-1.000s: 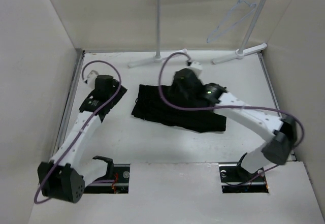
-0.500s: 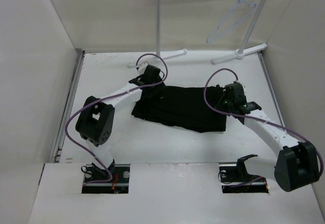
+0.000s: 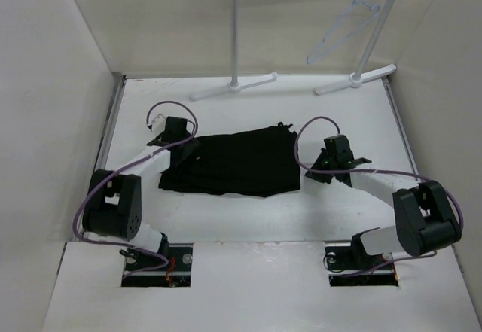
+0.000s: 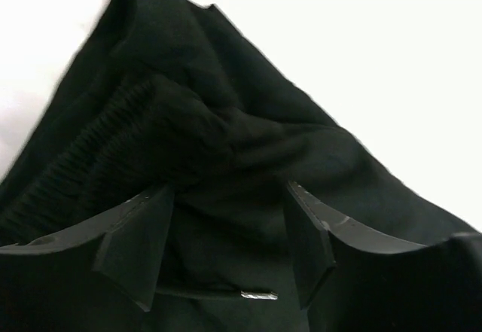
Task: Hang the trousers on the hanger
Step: Fold the trousers at the center of the board.
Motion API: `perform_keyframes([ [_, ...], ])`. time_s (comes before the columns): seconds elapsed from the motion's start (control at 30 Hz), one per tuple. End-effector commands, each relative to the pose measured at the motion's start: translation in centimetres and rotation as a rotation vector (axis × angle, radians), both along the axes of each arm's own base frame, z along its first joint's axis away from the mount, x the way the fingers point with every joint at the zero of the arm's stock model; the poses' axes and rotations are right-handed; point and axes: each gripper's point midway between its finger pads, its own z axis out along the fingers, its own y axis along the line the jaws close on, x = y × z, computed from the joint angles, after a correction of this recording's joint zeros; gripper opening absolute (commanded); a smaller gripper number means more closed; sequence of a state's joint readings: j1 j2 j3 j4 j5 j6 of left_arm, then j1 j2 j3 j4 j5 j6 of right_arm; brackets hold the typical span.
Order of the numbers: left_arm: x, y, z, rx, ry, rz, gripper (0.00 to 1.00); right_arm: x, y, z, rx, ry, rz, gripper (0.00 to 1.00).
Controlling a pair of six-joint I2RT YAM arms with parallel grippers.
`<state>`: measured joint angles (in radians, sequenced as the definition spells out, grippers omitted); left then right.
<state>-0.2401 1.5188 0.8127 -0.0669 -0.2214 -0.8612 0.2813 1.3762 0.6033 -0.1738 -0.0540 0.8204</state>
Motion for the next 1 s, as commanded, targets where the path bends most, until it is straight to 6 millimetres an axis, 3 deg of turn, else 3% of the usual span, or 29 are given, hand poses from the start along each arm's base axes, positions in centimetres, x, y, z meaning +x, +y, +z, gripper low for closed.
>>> perform_keyframes([
  [0.0,0.6,0.1,4.4,-0.016,-0.105,-0.026,0.59,2.5,1.6,3.9,0.053,-0.122,0.012,0.14],
  [0.1,1.3,-1.7,8.7,-0.029,-0.180,-0.088,0.61,2.6,1.5,7.0,0.046,-0.190,0.016,0.16],
  [0.2,1.7,-5.3,11.7,-0.044,-0.226,-0.177,0.56,2.5,3.0,9.8,0.077,-0.249,0.089,0.15],
  [0.27,1.8,-9.3,12.8,-0.068,-0.239,-0.271,0.44,2.0,5.2,10.4,0.133,-0.247,0.161,0.10],
  [0.4,1.4,-19.3,13.3,-0.154,-0.215,-0.507,0.21,1.2,9.0,10.9,0.263,-0.255,0.226,0.05],
  [0.53,1.1,-26.5,12.7,-0.223,-0.178,-0.657,0.17,0.7,9.5,8.9,0.317,-0.243,0.200,0.05],
  [0.7,0.2,-34.4,10.3,-0.328,-0.117,-0.839,0.18,-0.9,9.4,3.4,0.344,-0.147,0.172,0.05],
  [0.8,1.7,-35.5,6.5,-0.313,-0.069,-0.836,0.18,-1.6,9.0,0.7,0.337,-0.088,0.148,0.04],
  [0.87,3.4,-35.0,4.0,-0.292,-0.047,-0.798,0.18,-2.2,8.6,-0.4,0.331,-0.062,0.131,0.04],
  [0.97,5.5,-34.4,1.8,-0.278,-0.053,-0.765,0.18,-2.7,8.1,-1.1,0.323,-0.049,0.106,0.04],
])
